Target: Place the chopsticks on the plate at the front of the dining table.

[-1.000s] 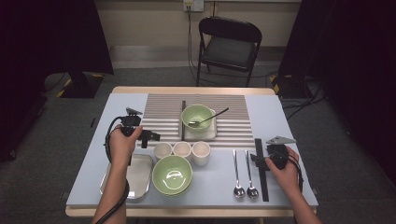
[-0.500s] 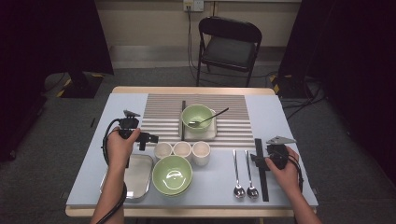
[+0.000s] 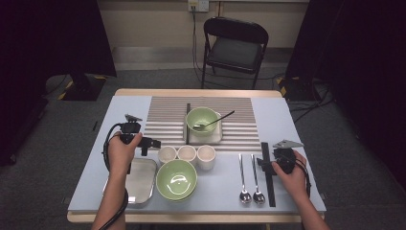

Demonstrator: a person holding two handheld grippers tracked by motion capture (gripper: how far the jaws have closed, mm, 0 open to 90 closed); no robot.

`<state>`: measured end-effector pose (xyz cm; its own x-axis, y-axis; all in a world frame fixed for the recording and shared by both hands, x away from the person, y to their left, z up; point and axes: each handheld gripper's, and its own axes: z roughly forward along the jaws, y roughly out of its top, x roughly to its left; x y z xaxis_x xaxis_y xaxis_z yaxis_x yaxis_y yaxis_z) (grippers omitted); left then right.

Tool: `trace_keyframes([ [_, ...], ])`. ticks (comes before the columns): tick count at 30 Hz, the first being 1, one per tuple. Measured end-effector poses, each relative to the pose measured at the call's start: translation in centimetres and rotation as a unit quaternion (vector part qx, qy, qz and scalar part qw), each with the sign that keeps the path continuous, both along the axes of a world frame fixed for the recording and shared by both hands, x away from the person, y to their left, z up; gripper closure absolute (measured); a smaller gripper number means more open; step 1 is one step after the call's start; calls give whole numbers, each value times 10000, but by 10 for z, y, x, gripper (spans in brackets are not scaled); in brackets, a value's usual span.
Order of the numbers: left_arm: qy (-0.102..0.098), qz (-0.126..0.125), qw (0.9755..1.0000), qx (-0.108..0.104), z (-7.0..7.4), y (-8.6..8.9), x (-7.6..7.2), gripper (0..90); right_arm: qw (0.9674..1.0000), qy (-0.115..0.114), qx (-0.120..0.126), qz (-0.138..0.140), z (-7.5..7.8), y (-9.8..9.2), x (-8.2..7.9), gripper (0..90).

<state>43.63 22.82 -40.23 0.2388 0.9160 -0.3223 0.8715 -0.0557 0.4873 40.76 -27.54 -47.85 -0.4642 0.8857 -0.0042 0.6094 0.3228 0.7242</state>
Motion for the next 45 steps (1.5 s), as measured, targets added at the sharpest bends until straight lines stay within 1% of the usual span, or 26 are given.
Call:
trace_keyframes([
  [5,-25,-3,10000,7,1,2,-1,172,10000,-3,-2,4,0,0,0,149],
  [7,-13,14,10000,-19,1,2,-2,172,10000,-3,-1,8,0,0,0,149],
  [9,0,12,10000,5,1,2,-2,172,10000,-3,0,7,0,0,0,149],
  [10,-3,18,10000,-25,1,2,-2,172,10000,-3,-1,6,0,0,0,149],
  [11,-21,25,10000,6,1,3,-2,172,10000,-1,0,6,0,0,0,149],
  [16,-33,59,10000,7,1,4,-3,172,10000,-3,-2,4,0,0,0,149],
  [18,-19,20,10000,-34,1,5,-3,172,10000,-9,0,5,0,0,0,149],
  [20,-49,28,10000,0,1,4,-3,172,10000,-4,-1,0,0,0,0,149],
  [21,-40,31,10000,-29,1,4,-3,172,10000,7,5,-9,0,0,0,149],
  [23,-4,-7,10000,-9,0,5,-3,172,10000,1,4,-7,0,0,0,149],
  [25,-12,20,10000,-61,0,4,-3,172,10000,-3,-1,-2,0,0,0,149],
  [28,21,27,10000,-39,0,5,-2,172,10000,-5,3,-9,0,0,0,149],
  [33,-14,14,10000,-44,3,5,-2,172,10000,-9,3,-2,0,0,0,149],
  [35,-41,-3,10000,4,4,5,-2,172,10000,-2,5,-8,0,0,0,149],
  [38,-71,4,10000,-34,6,5,-1,172,10000,1,11,-4,0,0,0,149],
  [40,-75,-13,10000,8,7,5,-1,172,10000,-2,6,-8,0,0,0,149],
  [42,-95,6,10000,-5,8,7,-2,172,10000,-6,5,-8,0,0,0,149],
  [43,-103,10,9999,30,8,7,-3,172,10000,-9,3,-8,0,0,0,150],
  [45,-96,-8,9999,30,8,8,-4,172,10000,-17,-6,-6,0,0,0,150],
])
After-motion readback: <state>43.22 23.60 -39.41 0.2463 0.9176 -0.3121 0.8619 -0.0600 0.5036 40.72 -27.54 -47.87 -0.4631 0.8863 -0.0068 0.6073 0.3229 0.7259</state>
